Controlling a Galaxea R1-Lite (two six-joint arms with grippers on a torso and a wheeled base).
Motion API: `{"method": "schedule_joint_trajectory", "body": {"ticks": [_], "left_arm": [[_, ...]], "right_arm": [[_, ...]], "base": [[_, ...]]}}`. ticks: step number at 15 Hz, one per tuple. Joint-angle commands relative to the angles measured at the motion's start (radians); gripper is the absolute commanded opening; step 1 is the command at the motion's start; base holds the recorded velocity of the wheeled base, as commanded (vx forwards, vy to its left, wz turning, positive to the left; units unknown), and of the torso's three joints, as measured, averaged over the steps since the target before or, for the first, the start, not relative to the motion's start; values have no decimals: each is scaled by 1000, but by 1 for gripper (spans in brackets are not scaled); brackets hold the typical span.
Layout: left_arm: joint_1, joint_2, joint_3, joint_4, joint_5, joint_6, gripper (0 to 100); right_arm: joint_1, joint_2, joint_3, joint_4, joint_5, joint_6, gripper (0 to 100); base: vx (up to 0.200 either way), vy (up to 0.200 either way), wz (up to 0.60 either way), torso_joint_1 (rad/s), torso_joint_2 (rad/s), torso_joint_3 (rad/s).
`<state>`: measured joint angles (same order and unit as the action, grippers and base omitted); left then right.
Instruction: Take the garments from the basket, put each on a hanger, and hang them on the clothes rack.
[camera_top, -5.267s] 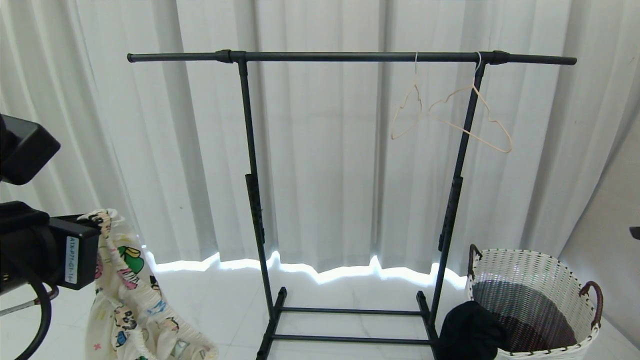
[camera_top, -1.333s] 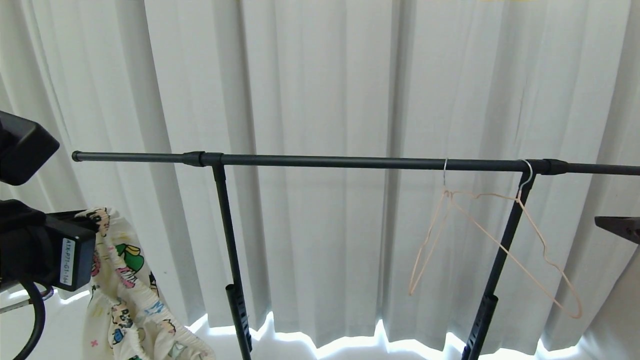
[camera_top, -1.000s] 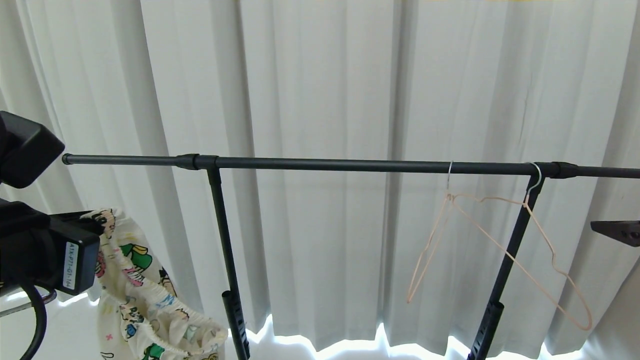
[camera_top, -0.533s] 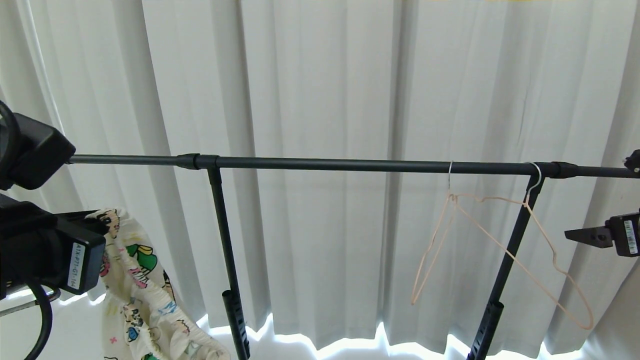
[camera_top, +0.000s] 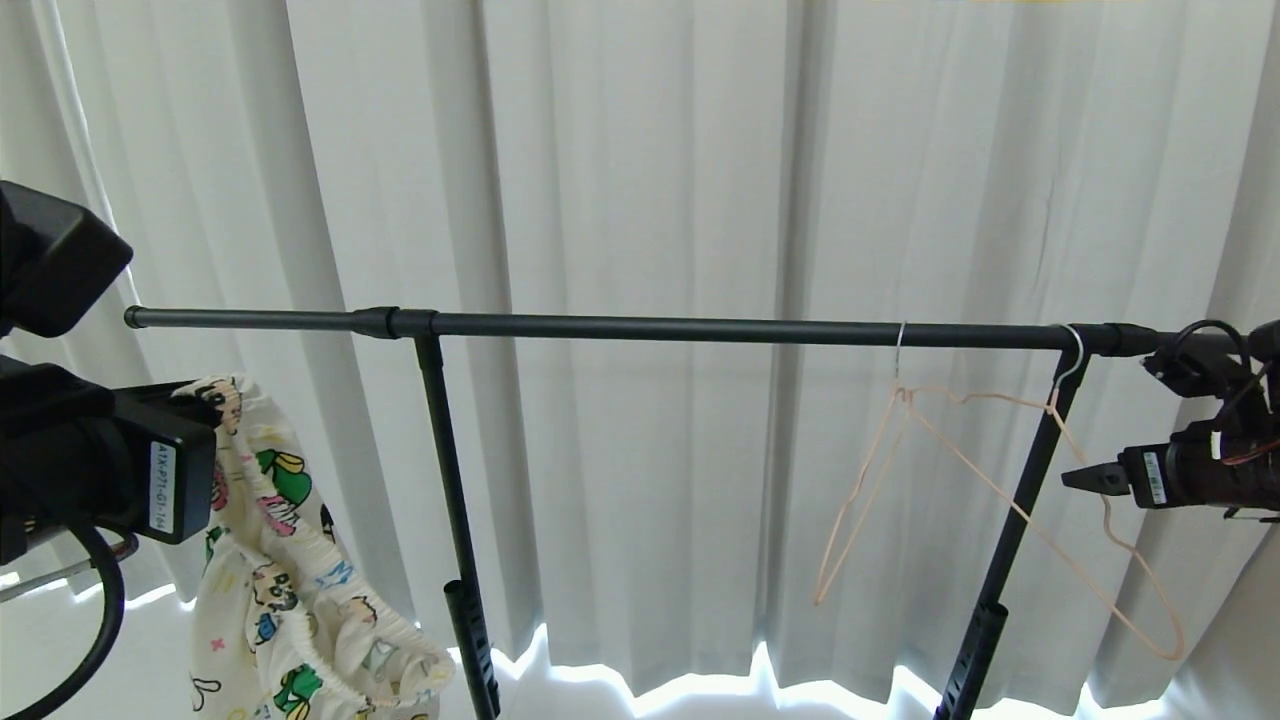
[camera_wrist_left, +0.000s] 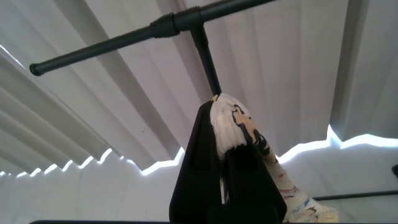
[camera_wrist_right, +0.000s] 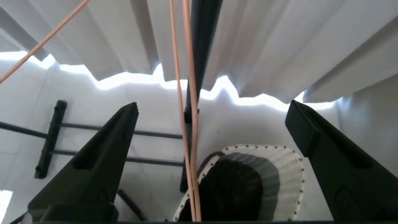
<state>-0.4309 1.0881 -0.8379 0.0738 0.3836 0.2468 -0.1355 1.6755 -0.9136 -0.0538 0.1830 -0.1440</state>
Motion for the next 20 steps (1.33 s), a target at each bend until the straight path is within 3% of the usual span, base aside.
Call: {"method": "schedule_joint_trajectory", "body": {"ticks": [1, 4, 13, 14, 20], "left_arm": [[0, -4, 0, -32, -2, -1, 0], [0, -7, 43, -109, -2, -1, 0], [1, -25, 59, -121, -3, -1, 0], [1, -25, 59, -121, -3, -1, 0], [1, -25, 57, -121, -3, -1, 0]], "right_arm": [[-4, 105, 6, -27, 20, 0, 100], [-4, 144, 6, -37, 46, -2, 100], [-4, 199, 18, -116, 49, -2, 100], [-4, 202, 19, -124, 49, -2, 0], [-4, 207, 19, -138, 47, 0, 0]], "base": [[0, 0, 0, 0, 0, 0], [0, 0, 0, 0, 0, 0], [0, 0, 0, 0, 0, 0], [0, 0, 0, 0, 0, 0], [0, 0, 0, 0, 0, 0]]}}
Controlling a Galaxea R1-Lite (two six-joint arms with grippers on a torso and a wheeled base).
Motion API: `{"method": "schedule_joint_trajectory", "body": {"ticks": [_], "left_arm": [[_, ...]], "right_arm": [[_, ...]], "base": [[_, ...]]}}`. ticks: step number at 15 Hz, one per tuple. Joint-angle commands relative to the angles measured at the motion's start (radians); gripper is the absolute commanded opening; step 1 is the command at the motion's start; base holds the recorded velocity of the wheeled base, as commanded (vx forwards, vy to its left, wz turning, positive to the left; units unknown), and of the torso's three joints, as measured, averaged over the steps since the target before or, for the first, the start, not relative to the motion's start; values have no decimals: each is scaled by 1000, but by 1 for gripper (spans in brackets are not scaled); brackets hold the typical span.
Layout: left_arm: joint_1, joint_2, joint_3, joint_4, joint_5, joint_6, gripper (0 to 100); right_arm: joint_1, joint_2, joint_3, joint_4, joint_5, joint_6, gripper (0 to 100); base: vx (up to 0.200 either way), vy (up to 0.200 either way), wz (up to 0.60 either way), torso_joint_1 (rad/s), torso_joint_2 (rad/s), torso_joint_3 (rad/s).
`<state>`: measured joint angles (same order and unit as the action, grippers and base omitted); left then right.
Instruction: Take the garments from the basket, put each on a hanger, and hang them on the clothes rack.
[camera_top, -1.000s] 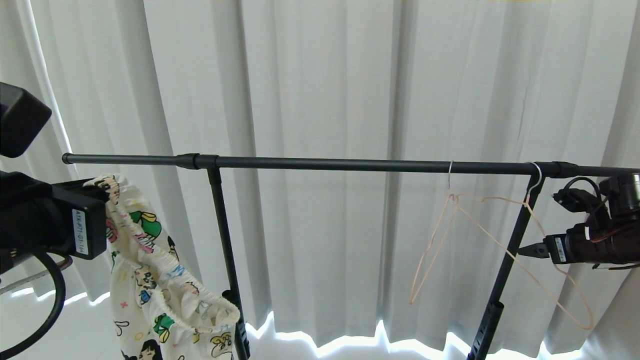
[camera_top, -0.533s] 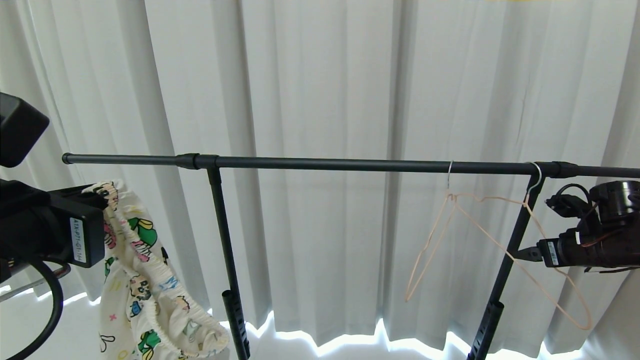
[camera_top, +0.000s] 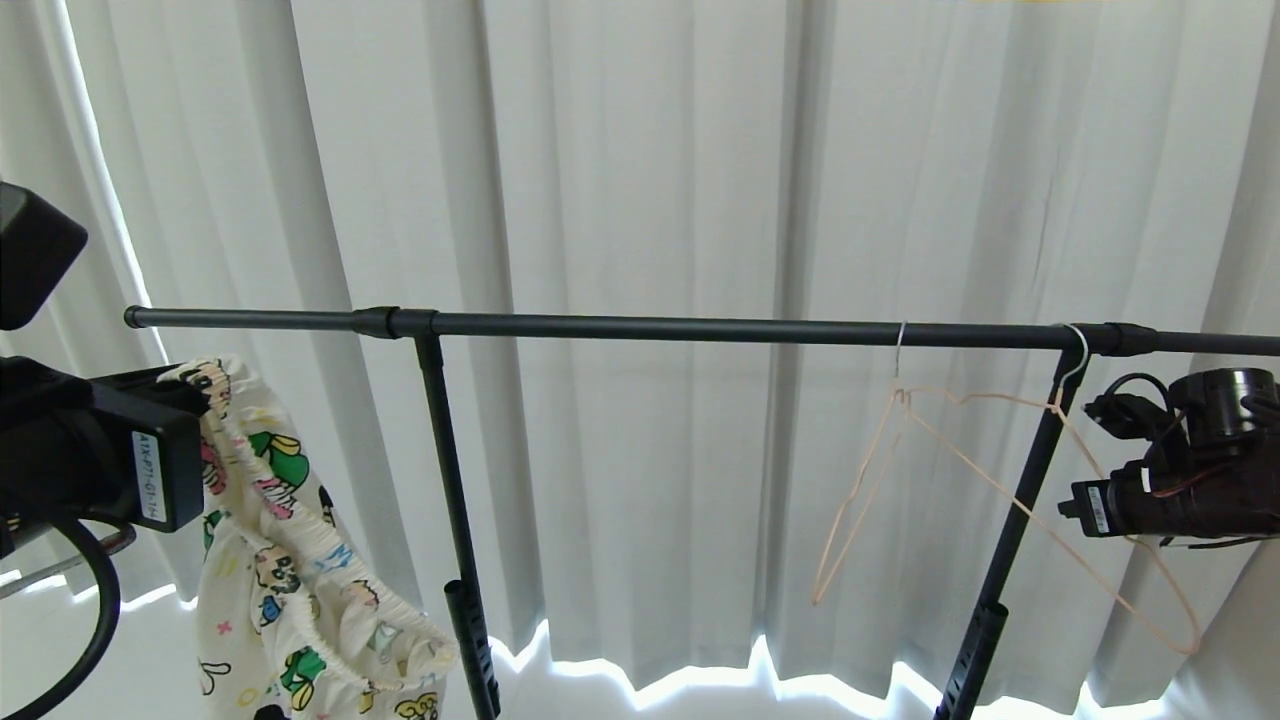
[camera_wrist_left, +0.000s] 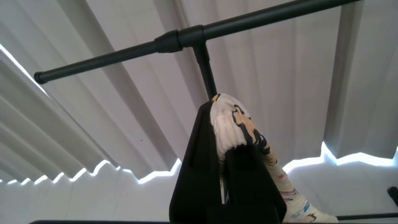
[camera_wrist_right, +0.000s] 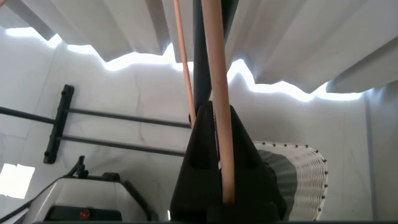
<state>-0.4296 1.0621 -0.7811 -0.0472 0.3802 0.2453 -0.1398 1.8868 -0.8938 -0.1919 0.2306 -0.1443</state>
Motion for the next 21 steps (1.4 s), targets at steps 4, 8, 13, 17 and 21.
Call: {"method": "schedule_joint_trajectory", "body": {"ticks": [4, 8, 13, 17, 21], "left_arm": [[0, 1, 0, 0, -1, 0, 0], [0, 1, 5, -31, -1, 0, 0], [-1, -2, 6, -34, -1, 2, 0], [-1, -2, 5, -34, -1, 0, 0], [0, 4, 6, -36, -1, 2, 0]], "right_arm": [[0, -38, 1, -37, 12, 5, 0], [2, -103, 18, -37, 21, 8, 0], [2, -221, 105, -52, 64, 14, 0], [3, -244, 170, -204, 62, 37, 0], [3, -342, 237, -207, 62, 38, 0]], "base": [[0, 0, 0, 0, 0, 0], [0, 0, 0, 0, 0, 0], [0, 0, 0, 0, 0, 0], [0, 0, 0, 0, 0, 0], [0, 0, 0, 0, 0, 0]]}}
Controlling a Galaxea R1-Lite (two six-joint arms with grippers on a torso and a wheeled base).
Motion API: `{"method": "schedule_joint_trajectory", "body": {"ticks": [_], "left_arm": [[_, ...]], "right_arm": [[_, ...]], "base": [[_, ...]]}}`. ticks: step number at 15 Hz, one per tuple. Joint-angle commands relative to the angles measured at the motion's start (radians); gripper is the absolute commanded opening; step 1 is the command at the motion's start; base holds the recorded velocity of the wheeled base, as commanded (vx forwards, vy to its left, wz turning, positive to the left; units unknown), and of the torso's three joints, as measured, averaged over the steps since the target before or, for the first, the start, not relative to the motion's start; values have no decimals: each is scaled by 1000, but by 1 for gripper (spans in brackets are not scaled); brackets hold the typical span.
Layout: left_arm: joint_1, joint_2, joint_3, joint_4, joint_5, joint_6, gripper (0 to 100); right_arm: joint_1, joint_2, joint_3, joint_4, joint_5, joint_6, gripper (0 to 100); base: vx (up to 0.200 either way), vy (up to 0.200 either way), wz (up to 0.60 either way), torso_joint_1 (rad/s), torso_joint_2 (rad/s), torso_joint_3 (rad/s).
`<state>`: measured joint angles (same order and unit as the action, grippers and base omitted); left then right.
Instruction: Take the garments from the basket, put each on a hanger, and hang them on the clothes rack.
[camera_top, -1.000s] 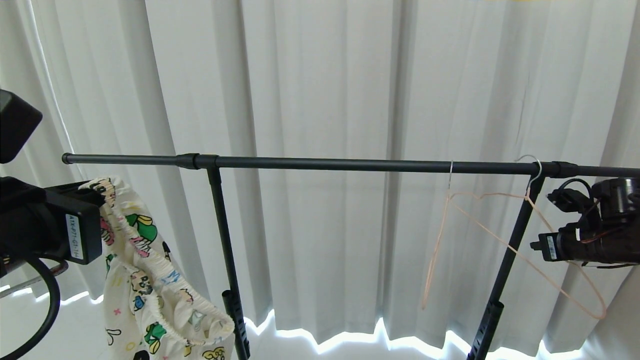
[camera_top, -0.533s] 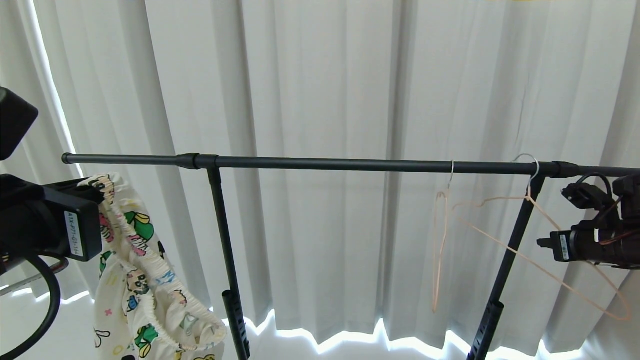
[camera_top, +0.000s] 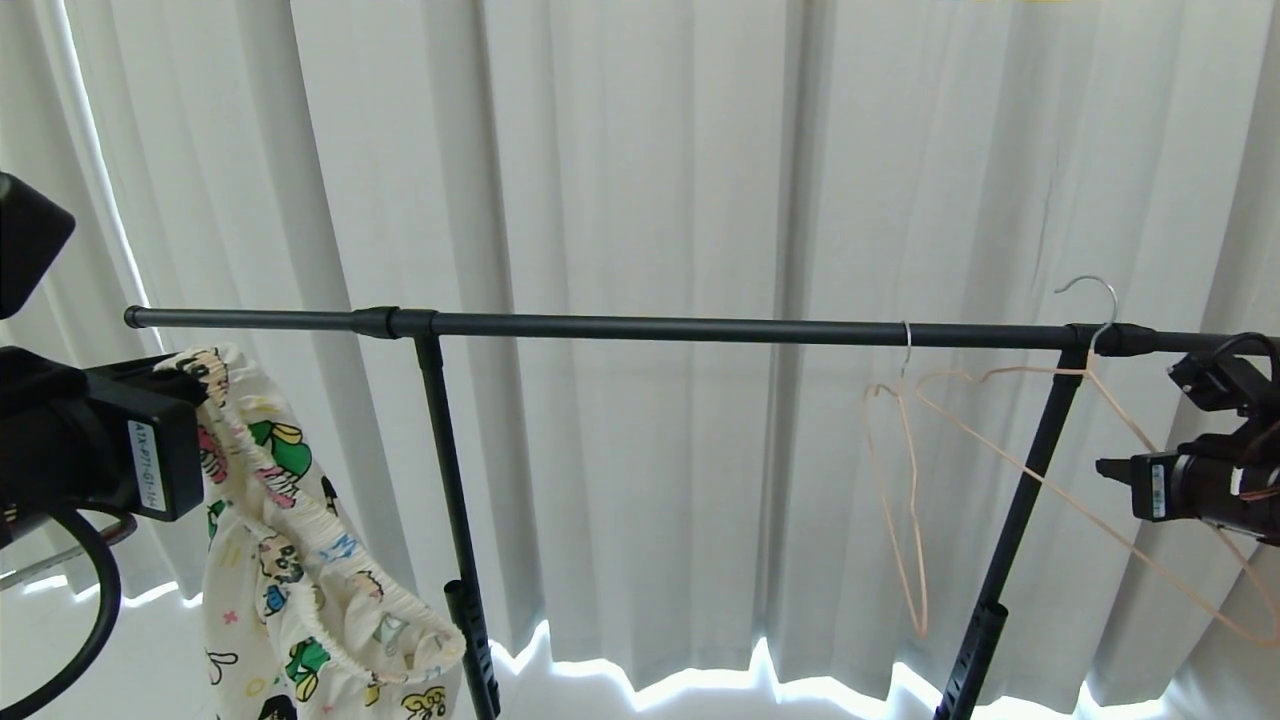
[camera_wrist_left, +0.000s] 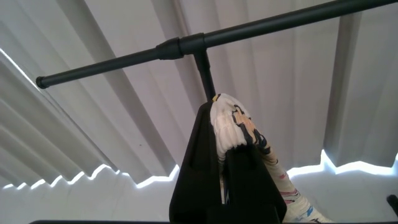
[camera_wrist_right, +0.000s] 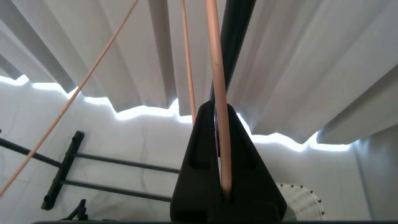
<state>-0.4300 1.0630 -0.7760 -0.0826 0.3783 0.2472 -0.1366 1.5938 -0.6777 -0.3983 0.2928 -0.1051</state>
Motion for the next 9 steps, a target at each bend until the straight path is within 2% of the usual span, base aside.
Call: {"method": "schedule_joint_trajectory", "body": {"ticks": [1, 5, 9], "left_arm": [[0, 9, 1, 0, 1, 1, 0], [51, 17, 4, 0, 2, 38, 0], [62, 15, 9, 0, 1, 33, 0]], "right_arm": [[0, -97, 61, -1, 0, -2, 0], [0, -236, 181, 1, -1, -4, 0], [0, -367, 265, 18, -3, -7, 0]], "base": [[0, 0, 0, 0, 0, 0], [0, 0, 0, 0, 0, 0], [-200, 0, 0, 7, 6, 1]]}}
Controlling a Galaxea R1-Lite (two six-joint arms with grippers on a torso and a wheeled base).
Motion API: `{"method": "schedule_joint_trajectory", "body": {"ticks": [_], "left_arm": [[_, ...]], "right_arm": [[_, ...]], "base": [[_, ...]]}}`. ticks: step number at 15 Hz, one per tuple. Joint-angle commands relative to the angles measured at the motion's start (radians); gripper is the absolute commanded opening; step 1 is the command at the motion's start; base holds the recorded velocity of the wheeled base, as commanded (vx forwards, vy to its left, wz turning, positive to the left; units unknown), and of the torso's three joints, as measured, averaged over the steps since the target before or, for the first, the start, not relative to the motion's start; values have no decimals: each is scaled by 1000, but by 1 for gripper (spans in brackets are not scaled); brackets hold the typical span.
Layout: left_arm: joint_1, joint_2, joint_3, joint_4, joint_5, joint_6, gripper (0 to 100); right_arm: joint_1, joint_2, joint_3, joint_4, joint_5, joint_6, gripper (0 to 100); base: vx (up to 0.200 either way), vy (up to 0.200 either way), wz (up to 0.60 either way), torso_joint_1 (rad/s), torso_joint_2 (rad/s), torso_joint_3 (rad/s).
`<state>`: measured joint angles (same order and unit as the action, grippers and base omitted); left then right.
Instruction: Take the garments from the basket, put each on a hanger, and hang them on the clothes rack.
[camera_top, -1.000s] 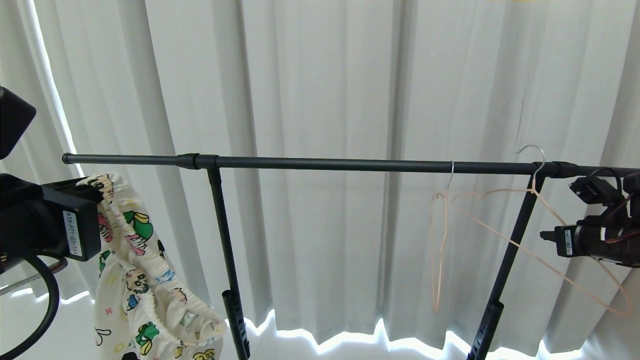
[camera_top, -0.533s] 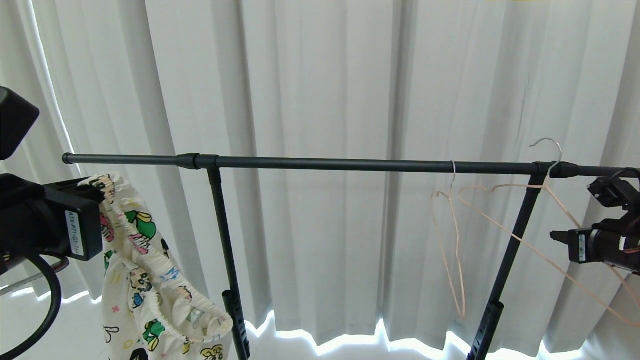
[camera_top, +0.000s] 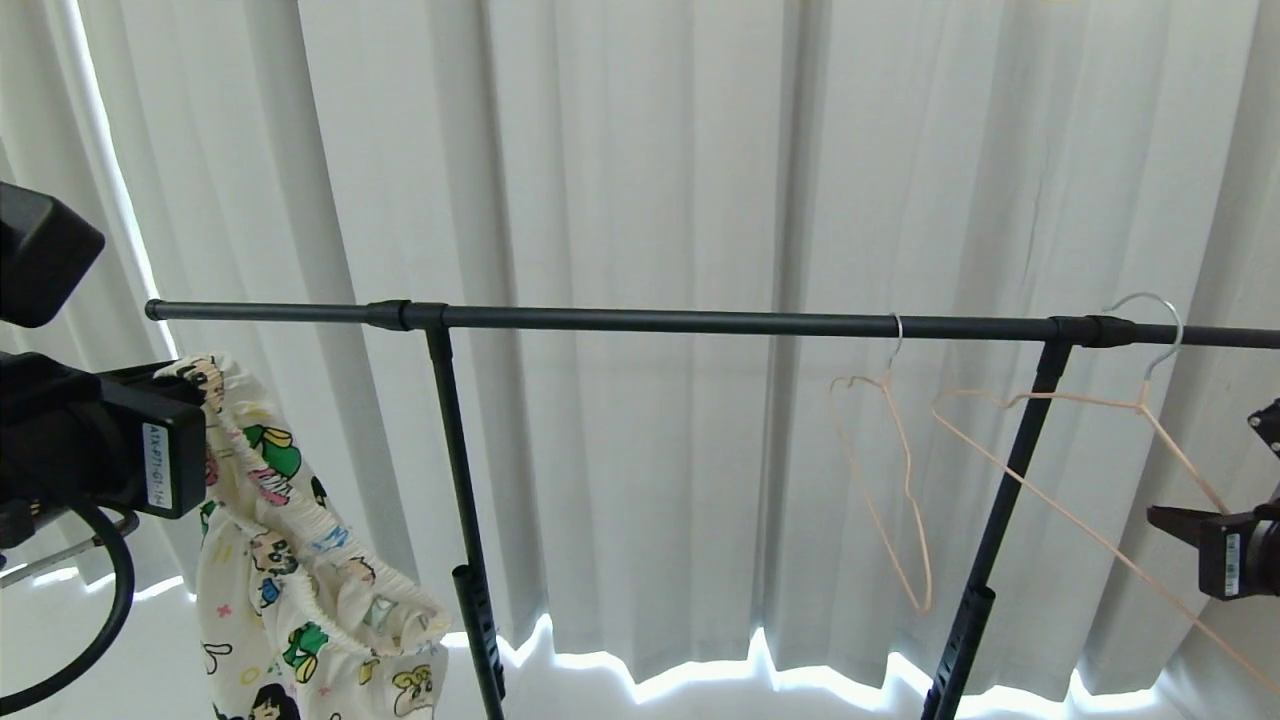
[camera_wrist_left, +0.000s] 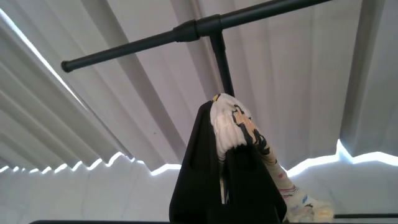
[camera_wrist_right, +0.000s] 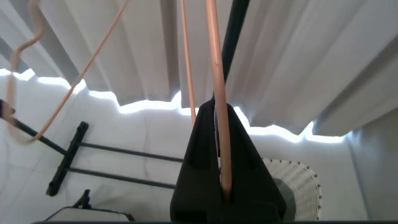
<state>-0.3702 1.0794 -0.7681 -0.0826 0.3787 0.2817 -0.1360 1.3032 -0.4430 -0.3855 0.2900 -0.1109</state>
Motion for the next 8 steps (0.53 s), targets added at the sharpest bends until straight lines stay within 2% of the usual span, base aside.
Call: {"method": "schedule_joint_trajectory", "body": {"ticks": [1, 5, 8], "left_arm": [[2, 1, 3, 0, 0, -1, 0], [2, 11, 3, -2, -3, -4, 0], [2, 16, 3, -2, -18, -4, 0]], "right_arm": [[-1, -107, 38, 24, 0, -3, 0], [3, -222, 43, 128, 1, -3, 0], [26, -275, 40, 151, 5, -3, 0]], "base": [[-200, 0, 0, -12, 2, 12], [-200, 0, 0, -1, -1, 6], [-200, 0, 0, 1, 2, 2]]}}
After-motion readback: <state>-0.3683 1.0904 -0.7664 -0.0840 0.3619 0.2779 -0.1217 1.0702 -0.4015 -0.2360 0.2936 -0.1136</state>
